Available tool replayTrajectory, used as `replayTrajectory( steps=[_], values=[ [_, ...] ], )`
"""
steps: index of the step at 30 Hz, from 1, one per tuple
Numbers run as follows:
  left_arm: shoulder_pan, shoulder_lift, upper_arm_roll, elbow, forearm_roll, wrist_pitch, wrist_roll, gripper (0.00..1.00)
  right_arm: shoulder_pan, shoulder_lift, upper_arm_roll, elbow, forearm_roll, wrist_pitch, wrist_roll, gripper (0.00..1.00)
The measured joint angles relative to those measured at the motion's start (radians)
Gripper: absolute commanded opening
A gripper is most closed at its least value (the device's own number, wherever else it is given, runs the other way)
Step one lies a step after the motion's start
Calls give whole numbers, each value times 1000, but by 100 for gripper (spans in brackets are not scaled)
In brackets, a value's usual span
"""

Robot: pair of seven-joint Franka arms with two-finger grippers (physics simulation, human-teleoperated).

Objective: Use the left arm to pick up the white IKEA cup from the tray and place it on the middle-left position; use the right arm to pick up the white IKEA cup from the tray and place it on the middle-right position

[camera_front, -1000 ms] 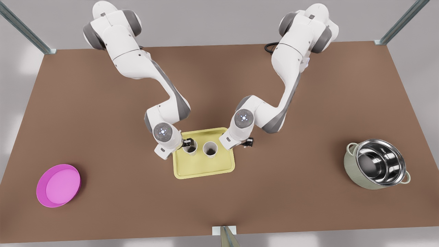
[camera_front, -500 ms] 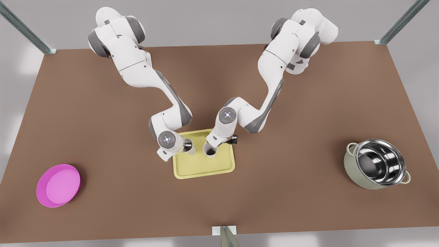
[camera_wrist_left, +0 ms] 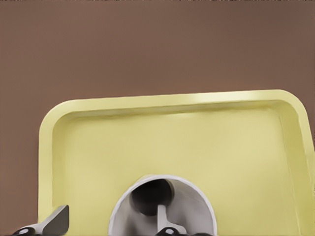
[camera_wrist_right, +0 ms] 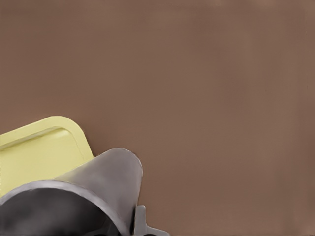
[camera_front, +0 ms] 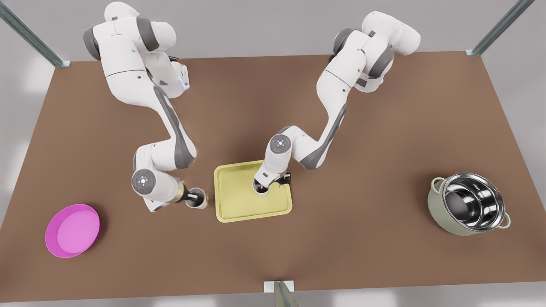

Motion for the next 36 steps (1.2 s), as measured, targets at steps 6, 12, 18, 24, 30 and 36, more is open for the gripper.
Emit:
replayTrajectory(
  steps=[6,12,18,24,30,36],
  values=[
    [-2,34,0,19,7,43,-33,40,-243,62,-2,20,-18,-28,-178,8],
    [-5,21,0,24,15,45,-74,12,-289,168,-15,82,-49,-22,-343,9],
    [42,-106,2,-66,14,-17,-97,12,-290,173,-16,86,-88,-10,-438,100],
    [249,-304,-2,-309,-55,-61,-20,12,-291,100,-22,92,-90,-49,-495,100],
    [484,-369,0,-463,-108,-49,164,12,-281,-153,-11,99,-93,-239,-547,100],
    [542,-424,3,-673,-120,112,341,13,-226,-361,35,98,-125,-415,-537,100]
  ],
)
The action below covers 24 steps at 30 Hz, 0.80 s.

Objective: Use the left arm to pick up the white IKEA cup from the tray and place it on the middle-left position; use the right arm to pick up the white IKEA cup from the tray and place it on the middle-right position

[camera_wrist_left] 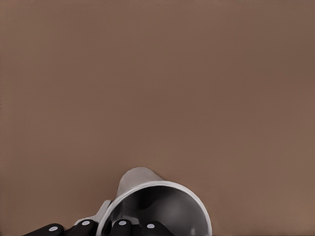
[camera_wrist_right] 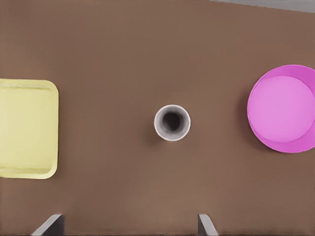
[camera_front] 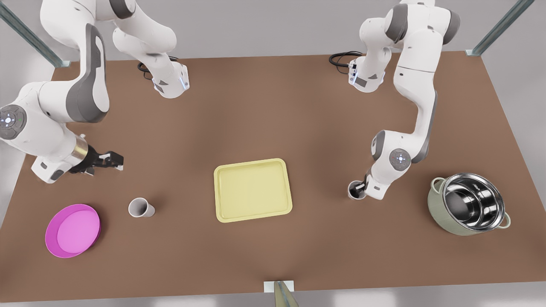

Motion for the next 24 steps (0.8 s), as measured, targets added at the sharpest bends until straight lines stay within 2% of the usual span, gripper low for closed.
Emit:
replayTrajectory(
  steps=[11,12,13,14,15,16,21,24],
  values=[
    [45,30,-1,-5,-8,127,249,13,-17,-6,-5,72,-8,-108,15,100],
    [45,32,-1,-4,-13,133,265,22,-16,-6,-5,72,-8,-111,16,100],
    [45,33,-1,-4,-20,137,284,58,-16,-6,-5,72,-8,-114,17,100],
    [45,33,-2,-3,-29,142,305,87,-16,-6,-4,73,-8,-116,18,100],
    [46,33,-2,-2,-39,145,327,96,-15,-6,-5,73,-8,-118,19,100],
    [46,34,-2,0,-49,149,351,100,-15,-6,-6,73,-8,-120,20,100],
    [46,26,2,14,-72,152,466,100,-16,-6,-7,73,-8,-125,24,100],
    [45,5,4,80,-46,87,497,100,-17,-6,-5,73,-8,-126,25,100]
  ],
)
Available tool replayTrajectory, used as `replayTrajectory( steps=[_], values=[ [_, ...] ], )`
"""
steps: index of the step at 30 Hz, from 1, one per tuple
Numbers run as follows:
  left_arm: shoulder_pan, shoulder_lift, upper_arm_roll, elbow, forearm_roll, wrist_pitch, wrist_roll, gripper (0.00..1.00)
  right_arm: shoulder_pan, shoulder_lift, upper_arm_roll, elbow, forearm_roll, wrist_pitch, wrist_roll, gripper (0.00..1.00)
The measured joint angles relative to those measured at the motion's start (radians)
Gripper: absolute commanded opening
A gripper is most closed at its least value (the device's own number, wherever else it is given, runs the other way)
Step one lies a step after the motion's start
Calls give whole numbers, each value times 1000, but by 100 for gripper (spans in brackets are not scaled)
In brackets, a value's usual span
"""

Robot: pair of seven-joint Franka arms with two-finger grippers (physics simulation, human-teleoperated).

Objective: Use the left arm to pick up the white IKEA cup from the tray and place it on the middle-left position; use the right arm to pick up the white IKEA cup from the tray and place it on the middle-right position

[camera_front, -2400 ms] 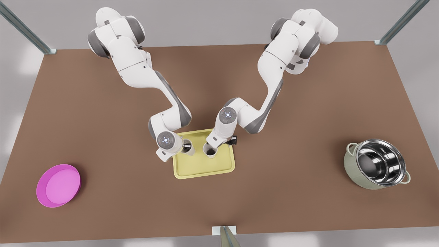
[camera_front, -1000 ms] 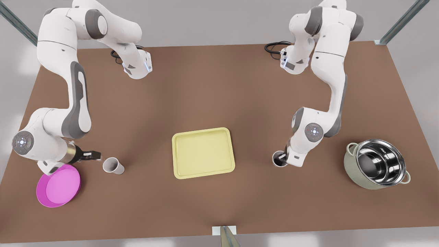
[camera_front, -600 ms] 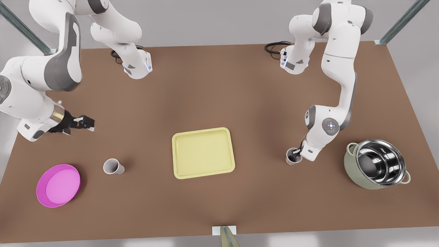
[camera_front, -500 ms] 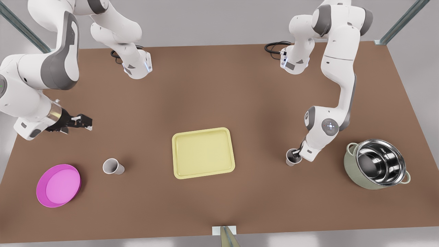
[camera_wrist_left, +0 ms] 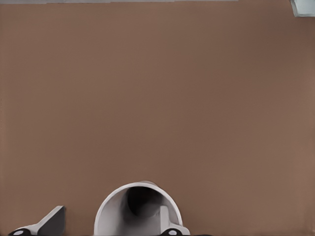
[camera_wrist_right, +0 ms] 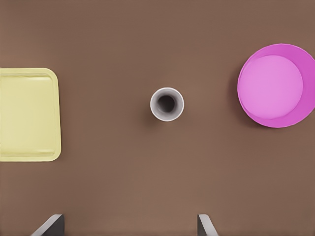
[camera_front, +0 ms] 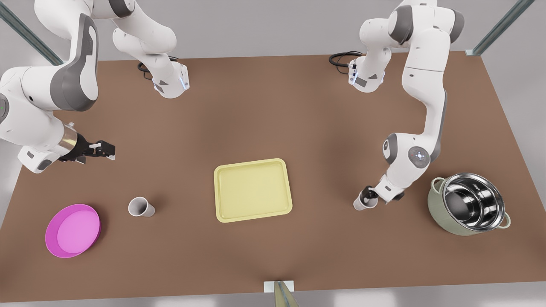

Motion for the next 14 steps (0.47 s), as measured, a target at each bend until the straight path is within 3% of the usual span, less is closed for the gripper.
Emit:
replayTrajectory(
  steps=[4,7,10,14],
  values=[
    [-3,-30,-1,110,29,-133,11,100,1,0,2,0,0,-1,2,100],
    [-3,-86,22,365,35,-387,-4,100,0,0,3,0,0,-2,2,100],
    [3,-243,44,392,40,-598,-15,100,1,0,5,0,0,-2,3,100],
    [0,-266,48,394,55,-737,-27,100,1,0,6,0,0,-2,4,100]
  ],
)
